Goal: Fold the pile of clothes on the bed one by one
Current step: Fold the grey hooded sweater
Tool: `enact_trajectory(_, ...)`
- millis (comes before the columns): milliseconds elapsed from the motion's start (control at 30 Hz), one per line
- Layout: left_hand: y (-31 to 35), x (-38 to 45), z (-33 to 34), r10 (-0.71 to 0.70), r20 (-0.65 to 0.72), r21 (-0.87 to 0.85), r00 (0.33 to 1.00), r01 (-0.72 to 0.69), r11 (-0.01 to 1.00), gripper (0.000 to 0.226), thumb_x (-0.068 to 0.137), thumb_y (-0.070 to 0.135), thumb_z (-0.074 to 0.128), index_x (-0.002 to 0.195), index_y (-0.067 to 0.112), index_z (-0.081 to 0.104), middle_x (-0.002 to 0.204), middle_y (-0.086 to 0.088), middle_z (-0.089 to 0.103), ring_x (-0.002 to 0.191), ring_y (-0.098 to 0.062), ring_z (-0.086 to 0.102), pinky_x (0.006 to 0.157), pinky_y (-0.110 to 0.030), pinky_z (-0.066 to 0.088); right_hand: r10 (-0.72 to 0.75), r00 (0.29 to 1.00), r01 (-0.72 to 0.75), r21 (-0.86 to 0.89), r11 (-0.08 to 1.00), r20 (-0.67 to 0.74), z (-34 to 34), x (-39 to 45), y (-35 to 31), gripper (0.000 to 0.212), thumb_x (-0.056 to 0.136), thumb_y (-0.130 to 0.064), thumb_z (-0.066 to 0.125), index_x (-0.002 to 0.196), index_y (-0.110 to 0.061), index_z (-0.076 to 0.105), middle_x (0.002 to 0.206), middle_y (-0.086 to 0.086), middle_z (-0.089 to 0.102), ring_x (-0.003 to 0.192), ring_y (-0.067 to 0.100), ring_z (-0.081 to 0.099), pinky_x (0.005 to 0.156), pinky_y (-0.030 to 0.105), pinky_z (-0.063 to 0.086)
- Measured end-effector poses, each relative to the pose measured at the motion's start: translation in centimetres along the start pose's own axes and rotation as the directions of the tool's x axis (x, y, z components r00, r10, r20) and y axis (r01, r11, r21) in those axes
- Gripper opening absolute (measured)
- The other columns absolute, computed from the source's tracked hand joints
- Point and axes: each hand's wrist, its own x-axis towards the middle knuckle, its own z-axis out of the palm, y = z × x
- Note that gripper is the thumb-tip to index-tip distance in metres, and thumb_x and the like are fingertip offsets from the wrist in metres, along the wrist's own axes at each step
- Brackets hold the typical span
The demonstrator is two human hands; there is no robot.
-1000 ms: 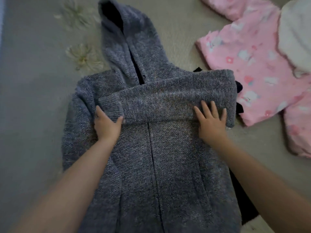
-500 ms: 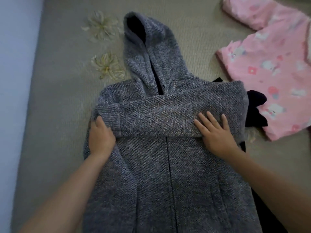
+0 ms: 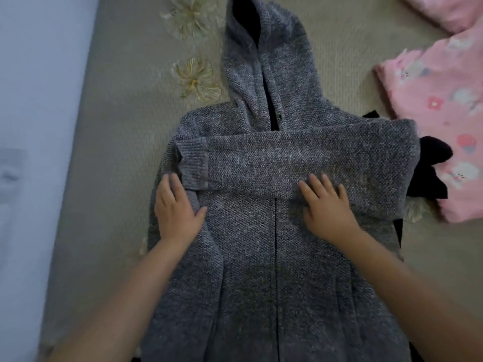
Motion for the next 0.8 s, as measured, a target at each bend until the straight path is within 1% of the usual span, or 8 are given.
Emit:
enact_trajectory(100,-1.6,-3.2,0.4,-0.196,0.124,-0.115,0.973,0.210,0.971,0.101,0.081,0.050,0.059,0.145,0.006,-0.005,0.152,-0.016,0.002,0.140,-0.031,0.006,0.112,-0.041,0.017,-0.177,0.982,0.182,0.099,0.978,-0.063,1.9,-1.1,-5.2,0.053,0.098,-0.032,0.031,0.146,-0.020,0.013,0.156,0.003,0.003,0.143,0.025,-0.005,0.114,0.049,-0.002)
enact_trajectory(200,-3.6,-6.8,1.3,-0.216,0.165,-0.203,0.962,0.248,0.947,0.086,0.087,0.051,0.049,0.146,0.005,0.006,0.152,-0.016,0.010,0.139,-0.030,0.011,0.112,-0.041,0.017,-0.269,0.962,0.261,0.118,0.958,0.054,5.2,-2.3,-9.1,0.054,0.098,-0.037,0.029,0.147,-0.024,0.010,0.156,0.002,-0.002,0.143,0.024,-0.008,0.113,0.051,-0.005)
enact_trajectory(300,-6.6,-11.0,2.6,-0.202,0.113,-0.222,0.973,0.223,0.949,0.071,0.092,0.042,0.045,0.144,0.002,0.017,0.149,-0.019,0.016,0.137,-0.030,0.018,0.111,-0.041,0.018,-0.276,0.951,0.286,-0.067,0.956,0.138,8.5,-3.3,-9.6,0.058,0.097,-0.045,0.024,0.147,-0.028,-0.001,0.155,0.004,-0.015,0.142,0.027,-0.014,0.112,0.053,-0.007)
enact_trajectory(433,-10.5,-15.3,4.6,-0.389,0.215,-0.287,0.896,0.439,0.852,0.068,0.093,0.034,0.047,0.144,0.002,0.016,0.143,-0.020,0.029,0.129,-0.032,0.033,0.103,-0.039,0.031,-0.268,0.957,0.284,-0.161,0.945,0.116,9.8,-3.4,-8.9,0.060,0.096,-0.049,0.021,0.146,-0.029,-0.005,0.154,0.002,-0.017,0.142,0.025,-0.015,0.112,0.049,-0.008)
enact_trajectory(500,-11.6,-17.0,5.7,-0.421,0.236,-0.315,0.876,0.479,0.820,0.055,0.094,0.031,0.046,0.139,0.002,0.030,0.131,-0.019,0.043,0.118,-0.032,0.044,0.094,-0.038,0.038,-0.272,0.957,0.288,-0.198,0.937,0.105,9.9,-3.2,-8.9,0.061,0.096,-0.049,0.021,0.146,-0.028,-0.005,0.154,0.002,-0.016,0.142,0.024,-0.015,0.112,0.049,-0.008)
enact_trajectory(567,-12.2,-18.4,6.4,-0.445,0.209,-0.379,0.871,0.491,0.784,0.037,0.094,0.027,0.046,0.122,0.003,0.047,0.114,-0.017,0.055,0.104,-0.030,0.052,0.079,-0.035,0.041,-0.268,0.957,0.287,-0.249,0.925,0.107,10.0,-3.2,-9.0,0.061,0.096,-0.049,0.020,0.146,-0.028,-0.008,0.154,0.003,-0.017,0.141,0.024,-0.016,0.112,0.049,-0.009)
enact_trajectory(633,-12.4,-19.4,6.7,-0.491,0.144,-0.468,0.859,0.496,0.732,0.027,0.094,0.022,0.046,0.109,0.001,0.055,0.104,-0.017,0.060,0.095,-0.029,0.055,0.069,-0.031,0.037,-0.254,0.961,0.275,-0.277,0.921,0.109,10.0,-3.2,-9.0,0.061,0.096,-0.049,0.018,0.145,-0.028,-0.010,0.154,0.003,-0.019,0.141,0.024,-0.017,0.112,0.049,-0.010)
enact_trajectory(800,-13.1,-21.5,5.5,-0.564,-0.051,-0.671,0.824,0.390,0.631,0.022,0.090,0.008,0.054,0.103,-0.008,0.064,0.100,-0.023,0.064,0.092,-0.029,0.058,0.063,-0.016,0.026,-0.257,0.965,0.263,-0.299,0.917,0.060,10.4,-3.7,-8.8,0.057,0.097,-0.046,0.015,0.145,-0.028,-0.008,0.154,0.001,-0.017,0.141,0.021,-0.017,0.112,0.044,-0.013)
